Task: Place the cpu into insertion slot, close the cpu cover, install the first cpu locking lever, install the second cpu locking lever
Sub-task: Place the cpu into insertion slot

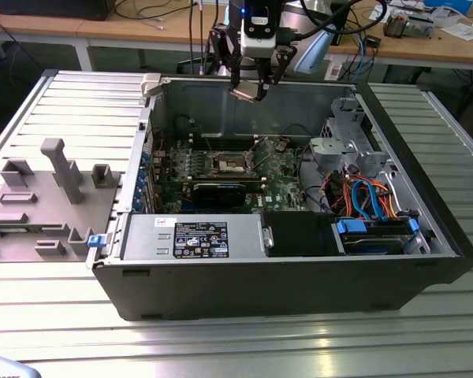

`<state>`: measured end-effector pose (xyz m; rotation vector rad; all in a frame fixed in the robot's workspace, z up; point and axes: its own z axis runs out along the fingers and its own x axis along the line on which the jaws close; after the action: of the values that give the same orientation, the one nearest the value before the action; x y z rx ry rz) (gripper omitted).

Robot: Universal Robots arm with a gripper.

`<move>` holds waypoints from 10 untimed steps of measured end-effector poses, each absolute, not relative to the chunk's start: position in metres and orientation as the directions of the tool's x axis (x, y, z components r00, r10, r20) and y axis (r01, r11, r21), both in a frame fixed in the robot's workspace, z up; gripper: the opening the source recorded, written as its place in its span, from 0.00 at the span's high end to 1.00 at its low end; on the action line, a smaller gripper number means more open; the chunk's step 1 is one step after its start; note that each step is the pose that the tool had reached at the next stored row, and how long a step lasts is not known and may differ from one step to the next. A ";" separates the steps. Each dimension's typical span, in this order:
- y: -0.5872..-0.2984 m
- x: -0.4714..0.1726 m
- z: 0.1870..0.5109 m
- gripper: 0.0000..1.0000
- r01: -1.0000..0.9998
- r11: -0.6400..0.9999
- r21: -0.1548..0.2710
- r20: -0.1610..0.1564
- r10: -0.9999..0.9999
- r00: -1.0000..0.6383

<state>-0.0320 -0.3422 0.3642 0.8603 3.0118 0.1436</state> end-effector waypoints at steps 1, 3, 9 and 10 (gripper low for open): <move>-0.342 -0.032 0.364 0.45 0.527 0.845 0.090 0.019 0.528 -0.849; -0.342 -0.032 0.364 0.45 0.528 0.844 0.090 0.019 0.529 -0.849; -0.342 -0.032 0.364 0.45 0.531 0.842 0.090 0.019 0.532 -0.846; -0.342 -0.032 0.364 0.45 0.532 0.842 0.090 0.019 0.533 -0.846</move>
<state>-0.0320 -0.3422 0.3642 0.8695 3.0089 0.1436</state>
